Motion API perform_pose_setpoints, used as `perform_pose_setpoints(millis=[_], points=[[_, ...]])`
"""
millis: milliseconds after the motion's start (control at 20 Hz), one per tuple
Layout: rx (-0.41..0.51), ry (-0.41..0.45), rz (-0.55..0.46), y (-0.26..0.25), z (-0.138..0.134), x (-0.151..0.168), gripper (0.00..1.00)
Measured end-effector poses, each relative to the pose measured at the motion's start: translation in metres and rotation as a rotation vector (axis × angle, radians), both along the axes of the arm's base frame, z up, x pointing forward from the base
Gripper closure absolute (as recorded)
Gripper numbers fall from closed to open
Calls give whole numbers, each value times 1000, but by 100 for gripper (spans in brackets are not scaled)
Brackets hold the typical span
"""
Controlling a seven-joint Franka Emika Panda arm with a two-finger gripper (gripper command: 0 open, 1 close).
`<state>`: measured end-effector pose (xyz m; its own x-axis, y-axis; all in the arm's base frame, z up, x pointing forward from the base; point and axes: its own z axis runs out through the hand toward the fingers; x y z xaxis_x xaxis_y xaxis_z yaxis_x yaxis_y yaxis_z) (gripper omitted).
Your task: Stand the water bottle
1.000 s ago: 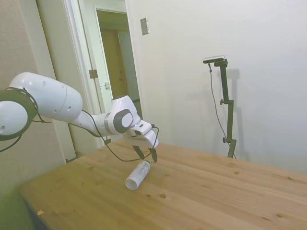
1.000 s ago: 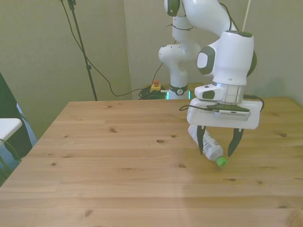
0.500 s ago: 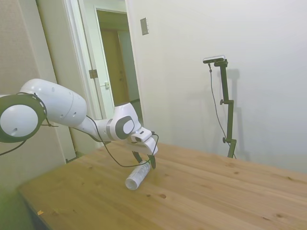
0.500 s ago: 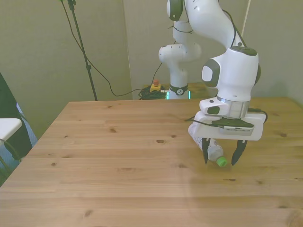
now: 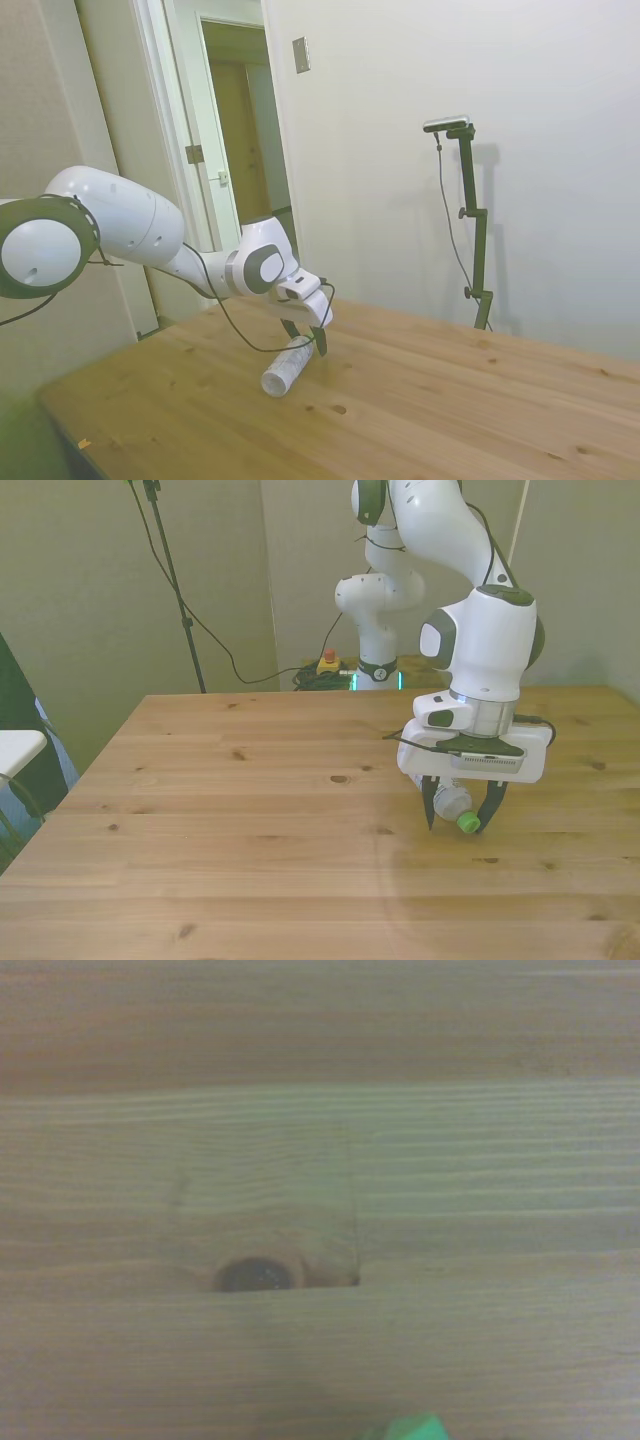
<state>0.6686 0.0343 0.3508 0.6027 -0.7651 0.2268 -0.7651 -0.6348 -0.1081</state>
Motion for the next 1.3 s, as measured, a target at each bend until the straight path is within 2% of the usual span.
perform_pose_setpoints(millis=[500,850,1000,1100,1300], points=[[42,18,-28,-5,-1,-6,100],[90,90,-126,-25,7,-14,100],[102,64,-172,-26,26,-16,100],[115,20,-209,-24,49,-19,100],[79,-142,-298,-28,106,-42,100]])
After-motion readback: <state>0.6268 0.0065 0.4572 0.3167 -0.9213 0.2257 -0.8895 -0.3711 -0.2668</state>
